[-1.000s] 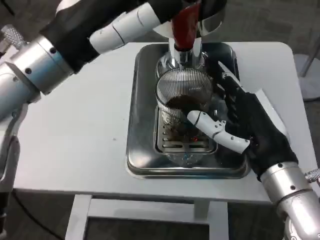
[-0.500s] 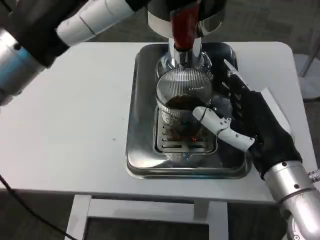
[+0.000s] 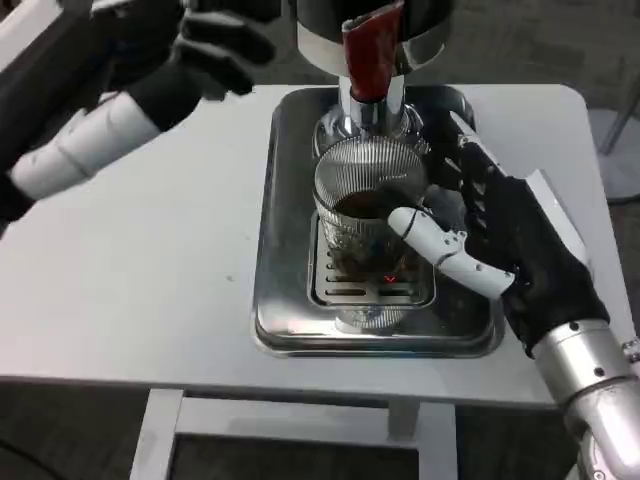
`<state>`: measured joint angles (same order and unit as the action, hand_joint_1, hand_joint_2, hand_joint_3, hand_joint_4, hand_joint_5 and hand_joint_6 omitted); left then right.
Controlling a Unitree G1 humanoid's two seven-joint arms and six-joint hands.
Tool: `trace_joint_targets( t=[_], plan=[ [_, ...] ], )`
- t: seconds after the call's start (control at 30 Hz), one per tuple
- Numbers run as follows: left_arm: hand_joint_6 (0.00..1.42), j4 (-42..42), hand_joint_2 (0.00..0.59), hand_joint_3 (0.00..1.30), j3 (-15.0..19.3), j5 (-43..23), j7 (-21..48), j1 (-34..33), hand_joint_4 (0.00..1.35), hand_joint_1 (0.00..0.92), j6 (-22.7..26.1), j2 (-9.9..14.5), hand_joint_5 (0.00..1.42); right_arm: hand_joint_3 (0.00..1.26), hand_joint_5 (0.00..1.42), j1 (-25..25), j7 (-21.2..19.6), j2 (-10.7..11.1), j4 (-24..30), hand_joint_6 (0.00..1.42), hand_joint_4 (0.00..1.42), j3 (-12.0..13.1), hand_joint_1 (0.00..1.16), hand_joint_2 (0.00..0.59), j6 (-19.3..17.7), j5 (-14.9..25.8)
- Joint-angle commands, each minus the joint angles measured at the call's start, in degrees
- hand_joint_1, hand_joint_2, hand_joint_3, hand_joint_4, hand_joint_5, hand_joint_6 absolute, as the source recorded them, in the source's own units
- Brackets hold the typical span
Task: Grasp the cup under the faucet to collect the drink, then remove the cup.
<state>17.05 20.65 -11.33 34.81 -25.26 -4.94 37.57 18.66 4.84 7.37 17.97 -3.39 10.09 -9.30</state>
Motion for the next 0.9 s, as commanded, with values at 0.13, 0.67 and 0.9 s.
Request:
trace_joint_targets(
  t=[0.13, 0.67, 0.9],
  plan=[
    [0.47, 1.7, 0.067, 0.32, 3.8, 0.3, -1.3, 9.6, 0.36, 0.000, -1.8, 0.5, 0.44, 0.05, 0.13, -1.4, 0.8, 0.3, 0.9, 0.26, 0.06, -0.3, 0.57, 0.250, 0.1, 0.5],
    [0.45, -3.9, 0.079, 0.31, 2.7, 3.8, -4.7, 18.1, 0.36, 0.004, -5.4, -0.7, 0.43, 0.00, 0.11, -1.6, 0.3, 0.5, -0.1, 0.27, 0.03, -2.0, 0.62, 0.224, 0.5, -1.4],
    [0.43, -4.1, 0.083, 0.31, 3.2, 3.7, -4.9, 21.3, 0.36, 0.015, -5.5, -0.5, 0.43, 0.00, 0.07, -1.2, 0.2, 0.2, -1.6, 0.22, 0.00, -2.8, 0.63, 0.221, 0.1, -1.9]
  ],
)
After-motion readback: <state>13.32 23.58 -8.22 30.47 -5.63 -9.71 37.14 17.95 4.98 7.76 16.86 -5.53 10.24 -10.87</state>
